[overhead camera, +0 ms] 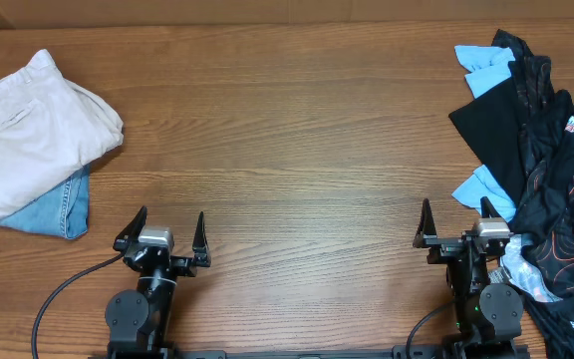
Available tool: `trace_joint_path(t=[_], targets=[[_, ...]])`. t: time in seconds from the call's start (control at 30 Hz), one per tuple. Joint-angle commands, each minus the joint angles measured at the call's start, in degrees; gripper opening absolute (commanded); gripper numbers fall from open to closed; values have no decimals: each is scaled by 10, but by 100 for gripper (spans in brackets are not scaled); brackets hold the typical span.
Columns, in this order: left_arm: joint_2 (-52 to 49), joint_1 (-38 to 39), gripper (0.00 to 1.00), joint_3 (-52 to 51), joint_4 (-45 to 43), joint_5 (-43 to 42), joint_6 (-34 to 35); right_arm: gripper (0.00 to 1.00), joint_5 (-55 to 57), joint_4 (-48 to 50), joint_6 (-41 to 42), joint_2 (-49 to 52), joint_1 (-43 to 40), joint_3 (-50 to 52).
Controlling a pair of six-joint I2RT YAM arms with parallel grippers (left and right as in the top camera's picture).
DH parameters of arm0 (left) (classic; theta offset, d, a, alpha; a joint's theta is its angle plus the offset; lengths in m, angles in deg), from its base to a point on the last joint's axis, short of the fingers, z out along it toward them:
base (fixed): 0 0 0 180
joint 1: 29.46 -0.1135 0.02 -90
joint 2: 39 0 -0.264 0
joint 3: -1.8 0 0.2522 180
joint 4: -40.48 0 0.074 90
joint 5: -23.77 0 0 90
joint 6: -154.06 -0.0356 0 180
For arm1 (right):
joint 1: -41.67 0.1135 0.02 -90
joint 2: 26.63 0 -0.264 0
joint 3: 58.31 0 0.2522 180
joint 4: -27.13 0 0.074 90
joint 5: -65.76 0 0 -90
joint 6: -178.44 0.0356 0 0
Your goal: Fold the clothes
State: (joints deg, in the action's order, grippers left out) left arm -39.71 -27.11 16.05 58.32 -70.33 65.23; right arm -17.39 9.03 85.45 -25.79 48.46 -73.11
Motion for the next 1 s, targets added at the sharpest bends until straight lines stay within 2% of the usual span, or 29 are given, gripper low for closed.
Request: trace_joint_path(t=[0.0, 0.97], targets=[[4, -5, 100, -2, 1, 2, 5, 100, 4, 2, 0, -7, -2, 6], [4, -5, 100, -2, 1, 2, 5, 100, 4, 2, -1, -7, -2, 6]])
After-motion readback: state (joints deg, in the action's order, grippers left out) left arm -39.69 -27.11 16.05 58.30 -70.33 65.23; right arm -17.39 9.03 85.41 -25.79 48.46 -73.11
